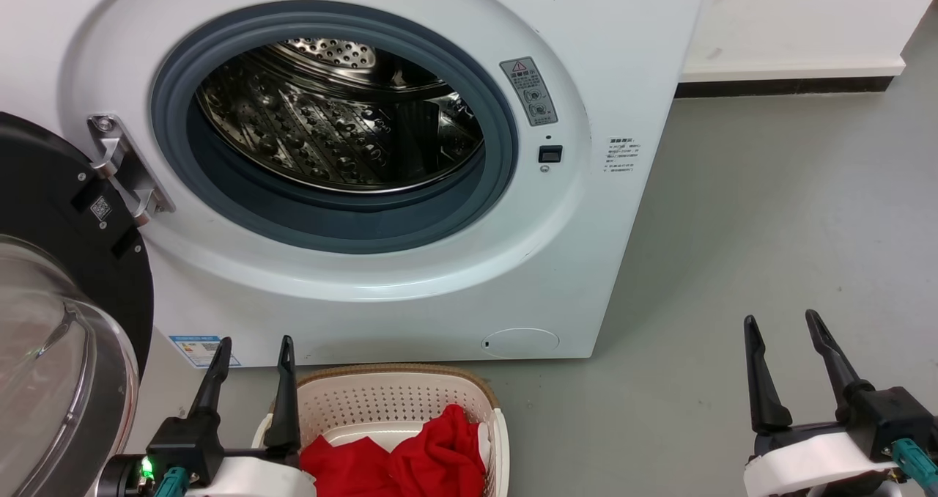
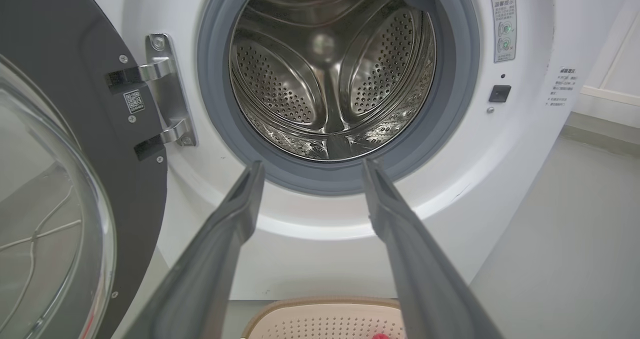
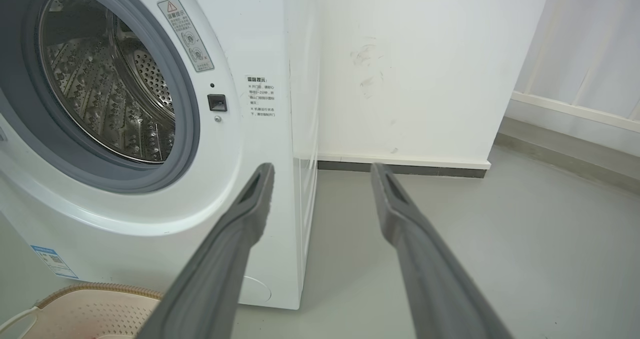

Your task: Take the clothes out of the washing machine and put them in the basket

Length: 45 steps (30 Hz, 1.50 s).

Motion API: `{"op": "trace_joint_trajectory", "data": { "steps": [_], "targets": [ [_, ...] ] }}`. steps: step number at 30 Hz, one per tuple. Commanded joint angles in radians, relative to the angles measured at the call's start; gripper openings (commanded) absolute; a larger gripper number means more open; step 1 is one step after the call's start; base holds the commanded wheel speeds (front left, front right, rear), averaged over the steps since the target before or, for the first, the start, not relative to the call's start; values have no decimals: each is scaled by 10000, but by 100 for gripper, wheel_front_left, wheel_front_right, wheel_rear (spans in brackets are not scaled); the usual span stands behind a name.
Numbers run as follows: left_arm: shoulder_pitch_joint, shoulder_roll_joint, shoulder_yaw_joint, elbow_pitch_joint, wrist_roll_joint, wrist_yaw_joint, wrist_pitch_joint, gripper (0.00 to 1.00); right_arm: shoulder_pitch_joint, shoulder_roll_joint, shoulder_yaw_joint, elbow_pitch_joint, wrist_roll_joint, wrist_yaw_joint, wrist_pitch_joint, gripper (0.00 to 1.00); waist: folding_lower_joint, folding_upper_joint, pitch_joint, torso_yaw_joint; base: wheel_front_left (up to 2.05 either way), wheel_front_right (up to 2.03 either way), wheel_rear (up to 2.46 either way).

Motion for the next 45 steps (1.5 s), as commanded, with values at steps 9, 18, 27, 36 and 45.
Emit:
{"op": "trace_joint_trajectory", "data": {
  "steps": [9,18,27,36,45],
  "targets": [
    [-62,-19,113,379,-650,-100,282,0,3,12,22,320,702,0,155,0,0,-1,-38,21,0,0,0],
    [-206,-18,136,469,-2316,-148,657,0,-158,-19,-13,446,2441,-1,544,0,0,-1,-63,48,0,0,0],
    [-348,-16,156,559,-3992,-195,1014,0,-323,-41,-47,571,4191,-2,935,0,0,-1,-92,78,0,0,0],
    [-511,-15,208,677,-5495,-243,1370,0,-464,-57,-82,684,5766,-2,1290,0,0,-1,-120,108,0,0,0],
    [-668,-14,261,791,-6850,-282,1701,0,-601,-67,-117,783,7180,-3,1614,0,0,-1,-149,138,0,0,0]
  ]
}}
